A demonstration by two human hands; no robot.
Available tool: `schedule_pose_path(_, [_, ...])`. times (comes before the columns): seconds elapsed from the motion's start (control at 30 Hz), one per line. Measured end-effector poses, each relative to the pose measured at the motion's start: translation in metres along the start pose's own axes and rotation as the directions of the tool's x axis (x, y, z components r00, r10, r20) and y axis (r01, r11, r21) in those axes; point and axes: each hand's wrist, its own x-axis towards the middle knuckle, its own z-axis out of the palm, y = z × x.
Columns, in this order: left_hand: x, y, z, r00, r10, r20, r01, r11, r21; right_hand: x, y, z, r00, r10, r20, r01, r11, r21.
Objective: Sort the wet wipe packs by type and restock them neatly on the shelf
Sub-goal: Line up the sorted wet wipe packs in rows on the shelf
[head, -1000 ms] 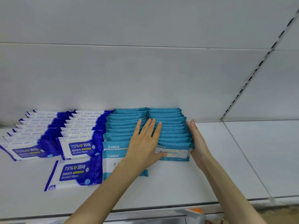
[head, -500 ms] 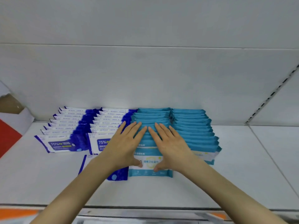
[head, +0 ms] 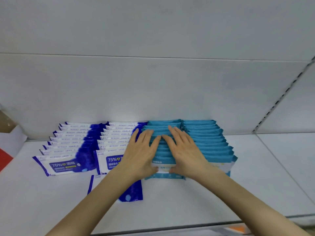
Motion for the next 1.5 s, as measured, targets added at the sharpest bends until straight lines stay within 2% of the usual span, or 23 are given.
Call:
schedule_pose_path(0.1, [0.005, -0.009, -0.002, 0.988, -0.008, 0.153, 0.003, 1.0, 0.03, 0.017, 0.016, -0.009, 0.978, -0.026, 0.205, 0.015, 0.998, 0.055])
schedule_pose_path(0.23, [0.019, -0.016, -0.004, 0.978, -0.001, 0.208, 0.001, 1.0, 0.002, 0.03, 0.021, -0.008, 0.957, -0.057, 0.285, 0.053, 0.998, 0.022])
schedule_pose_path(0.4, [0.03, -0.01, -0.008, 0.973, 0.039, 0.226, -0.045, 0.999, 0.025, 0.029, 0.016, -0.008, 0.965, -0.046, 0.258, 0.063, 0.996, -0.056])
schedule_pose_path(0.57, [0.024, -0.01, -0.005, 0.982, 0.064, 0.178, -0.064, 0.998, -0.004, 0.022, 0.014, -0.007, 0.978, -0.041, 0.203, 0.057, 0.996, -0.072])
schedule_pose_path(1.0, [0.036, -0.005, -0.002, 0.984, 0.077, 0.161, -0.081, 0.997, 0.016, 0.023, 0.028, -0.006, 0.963, -0.007, 0.268, 0.012, 1.0, -0.016])
schedule_pose_path(1.13, [0.029, -0.002, -0.002, 0.989, 0.069, 0.134, -0.074, 0.997, 0.035, 0.012, 0.021, -0.005, 0.984, 0.018, 0.18, -0.004, 0.997, -0.078])
schedule_pose_path(1.2, [0.019, 0.0, 0.001, 0.993, 0.08, 0.092, -0.083, 0.996, 0.031, -0.004, 0.014, 0.003, 1.0, -0.005, 0.028, 0.009, 0.991, -0.134])
schedule_pose_path(1.27, [0.01, 0.001, 0.002, 0.992, 0.1, 0.072, -0.102, 0.995, 0.02, -0.022, 0.009, 0.013, 0.997, 0.008, -0.077, -0.016, 0.994, -0.112])
schedule_pose_path(1.43, [0.01, -0.007, 0.006, 0.994, 0.098, 0.056, -0.102, 0.993, 0.055, -0.034, 0.024, 0.025, 0.997, 0.017, -0.071, -0.026, 0.991, -0.128])
schedule_pose_path(1.5, [0.011, -0.01, 0.008, 0.99, 0.143, 0.01, -0.143, 0.988, 0.061, -0.028, 0.025, 0.024, 0.998, 0.03, -0.064, -0.037, 0.992, -0.124])
